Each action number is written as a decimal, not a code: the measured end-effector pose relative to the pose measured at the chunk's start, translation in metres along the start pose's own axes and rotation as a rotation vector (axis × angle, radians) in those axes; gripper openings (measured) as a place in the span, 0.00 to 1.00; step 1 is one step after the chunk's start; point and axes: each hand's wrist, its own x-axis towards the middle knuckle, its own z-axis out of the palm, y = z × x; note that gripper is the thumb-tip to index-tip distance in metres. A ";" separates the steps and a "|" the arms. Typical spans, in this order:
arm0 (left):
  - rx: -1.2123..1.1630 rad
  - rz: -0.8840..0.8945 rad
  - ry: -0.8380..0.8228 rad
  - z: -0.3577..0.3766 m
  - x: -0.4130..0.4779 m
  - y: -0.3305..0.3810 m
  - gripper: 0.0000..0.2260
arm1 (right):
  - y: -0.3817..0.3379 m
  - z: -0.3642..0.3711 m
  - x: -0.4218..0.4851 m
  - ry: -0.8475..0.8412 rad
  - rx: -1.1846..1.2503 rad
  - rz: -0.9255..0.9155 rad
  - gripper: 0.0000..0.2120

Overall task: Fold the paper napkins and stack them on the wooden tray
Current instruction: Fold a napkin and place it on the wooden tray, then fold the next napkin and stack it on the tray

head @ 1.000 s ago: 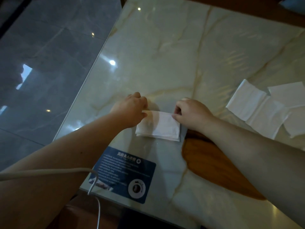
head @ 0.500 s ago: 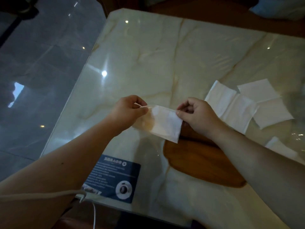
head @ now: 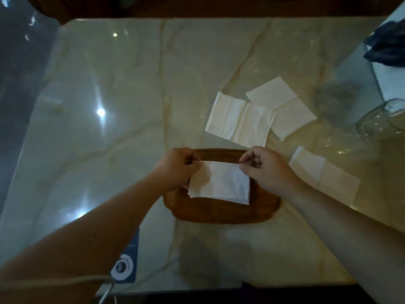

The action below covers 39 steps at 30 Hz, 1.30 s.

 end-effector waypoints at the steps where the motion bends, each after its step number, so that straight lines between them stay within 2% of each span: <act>1: 0.019 0.002 -0.008 0.005 0.002 0.000 0.03 | 0.004 -0.001 -0.002 -0.002 -0.006 0.009 0.04; 5: 0.268 0.046 -0.035 0.014 0.008 -0.002 0.02 | 0.015 -0.004 -0.004 0.010 -0.154 -0.006 0.04; 9: 0.635 0.200 0.077 0.007 0.018 0.002 0.06 | 0.022 -0.013 0.002 0.071 -0.383 -0.069 0.09; 14: 0.643 0.272 0.174 -0.013 0.066 0.032 0.10 | 0.027 -0.034 0.026 0.191 -0.325 0.001 0.09; 19: 0.617 0.199 0.248 -0.018 0.118 0.066 0.13 | 0.026 -0.060 0.058 0.282 -0.334 0.123 0.11; 23: 0.647 0.188 0.269 -0.013 0.146 0.081 0.15 | 0.029 -0.067 0.072 0.231 -0.448 0.203 0.16; 26: 0.673 0.292 0.242 -0.006 0.158 0.095 0.16 | 0.030 -0.060 0.072 0.193 -0.481 0.217 0.20; 30: 0.750 0.442 0.168 0.005 0.176 0.111 0.18 | 0.028 -0.056 0.070 0.198 -0.460 0.207 0.18; 36: 1.009 0.464 0.085 0.010 0.190 0.122 0.21 | 0.039 -0.050 0.076 0.215 -0.495 0.223 0.15; 39: 1.025 0.395 0.064 0.007 0.188 0.126 0.16 | 0.045 -0.050 0.074 0.230 -0.440 0.211 0.09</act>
